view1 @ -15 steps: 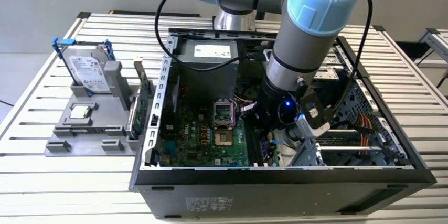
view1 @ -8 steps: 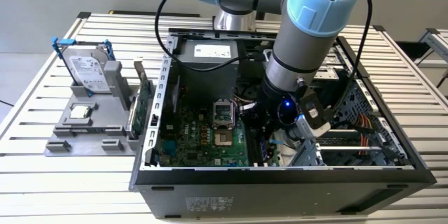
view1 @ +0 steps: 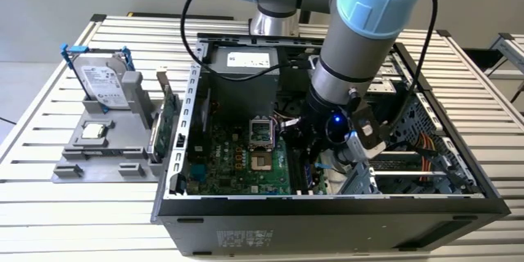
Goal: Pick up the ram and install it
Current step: 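Press down the ram until it locks into place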
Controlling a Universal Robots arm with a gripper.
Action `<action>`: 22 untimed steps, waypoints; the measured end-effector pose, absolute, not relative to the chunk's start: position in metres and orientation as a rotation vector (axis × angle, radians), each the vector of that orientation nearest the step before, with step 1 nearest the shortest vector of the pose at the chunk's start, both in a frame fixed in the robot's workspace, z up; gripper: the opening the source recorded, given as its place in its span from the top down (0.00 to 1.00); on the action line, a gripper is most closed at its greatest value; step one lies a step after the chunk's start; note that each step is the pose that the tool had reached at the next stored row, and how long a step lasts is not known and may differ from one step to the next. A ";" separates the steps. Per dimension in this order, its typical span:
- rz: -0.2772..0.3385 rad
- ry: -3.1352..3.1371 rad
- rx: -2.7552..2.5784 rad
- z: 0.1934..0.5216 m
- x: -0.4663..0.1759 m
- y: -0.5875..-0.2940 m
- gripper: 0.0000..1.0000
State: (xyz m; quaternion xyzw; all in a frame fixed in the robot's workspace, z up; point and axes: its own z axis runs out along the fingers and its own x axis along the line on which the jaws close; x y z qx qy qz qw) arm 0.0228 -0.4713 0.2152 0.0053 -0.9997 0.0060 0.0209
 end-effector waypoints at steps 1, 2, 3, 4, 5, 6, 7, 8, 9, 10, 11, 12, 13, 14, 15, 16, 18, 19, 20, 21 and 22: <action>0.018 -3.100 0.017 0.219 0.023 -0.471 0.00; 0.018 -3.100 0.016 0.223 0.023 -0.471 0.00; 0.019 -3.100 0.016 0.227 0.023 -0.471 0.00; 0.018 -3.100 0.016 0.231 0.023 -0.471 0.00; 0.019 -3.100 0.016 0.234 0.023 -0.471 0.00; 0.019 -3.100 0.016 0.236 0.023 -0.471 0.00; 0.019 -3.100 0.016 0.238 0.023 -0.471 0.00; 0.018 -3.100 0.016 0.241 0.023 -0.471 0.00; 0.018 -3.100 0.016 0.244 0.023 -0.471 0.00; 0.019 -3.100 0.016 0.247 0.023 -0.471 0.00; 0.019 -3.100 0.016 0.250 0.023 -0.471 0.00; 0.018 -3.100 0.016 0.254 0.023 -0.471 0.00; 0.019 -3.100 0.016 0.257 0.023 -0.471 0.00; 0.019 -3.100 0.016 0.260 0.023 -0.471 0.00; 0.018 -3.100 0.016 0.262 0.023 -0.471 0.00; 0.018 -3.100 0.016 0.262 0.023 -0.471 0.00; 0.018 -3.100 0.017 0.262 0.023 -0.471 0.00; 0.018 -3.100 0.017 0.262 0.023 -0.471 0.00; 0.018 -3.100 0.017 0.262 0.023 -0.471 0.00; 0.018 -3.100 0.017 0.262 0.023 -0.471 1.00; 0.018 -3.100 0.017 0.262 0.023 -0.471 1.00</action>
